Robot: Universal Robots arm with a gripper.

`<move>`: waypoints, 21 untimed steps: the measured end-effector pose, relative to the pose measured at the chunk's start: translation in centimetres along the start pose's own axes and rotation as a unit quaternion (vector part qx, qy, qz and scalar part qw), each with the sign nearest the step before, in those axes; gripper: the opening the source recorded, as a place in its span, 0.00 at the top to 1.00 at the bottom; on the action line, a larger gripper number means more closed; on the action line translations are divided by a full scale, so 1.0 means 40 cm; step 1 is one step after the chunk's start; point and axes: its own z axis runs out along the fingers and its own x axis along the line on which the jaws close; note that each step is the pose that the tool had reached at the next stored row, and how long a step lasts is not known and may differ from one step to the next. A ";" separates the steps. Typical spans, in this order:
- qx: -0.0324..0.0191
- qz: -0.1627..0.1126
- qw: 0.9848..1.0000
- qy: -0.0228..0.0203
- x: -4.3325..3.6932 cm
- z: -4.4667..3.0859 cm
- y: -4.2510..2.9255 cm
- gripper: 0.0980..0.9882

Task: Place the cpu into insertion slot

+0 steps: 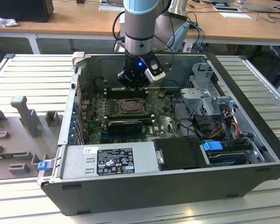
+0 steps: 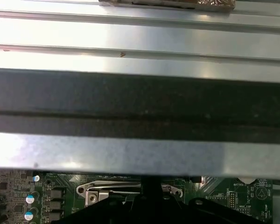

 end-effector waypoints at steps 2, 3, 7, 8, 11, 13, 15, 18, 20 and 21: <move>0.000 0.000 1.000 0.000 0.000 0.000 -0.002 0.99; 0.000 0.000 1.000 0.000 0.000 0.000 -0.004 0.99; 0.000 0.000 1.000 0.000 0.001 0.000 -0.015 0.99; 0.000 0.000 1.000 0.000 0.001 0.000 -0.017 0.99; 0.000 0.000 1.000 0.000 0.001 -0.001 -0.022 0.99; 0.000 0.000 1.000 0.000 0.001 -0.003 -0.023 0.99; 0.000 0.000 1.000 0.000 0.001 -0.010 -0.023 0.99; 0.000 0.000 1.000 0.000 0.001 -0.011 -0.031 0.99; 0.000 0.000 1.000 0.000 0.001 -0.011 -0.036 0.99; 0.000 0.000 1.000 0.000 0.001 -0.011 -0.040 0.99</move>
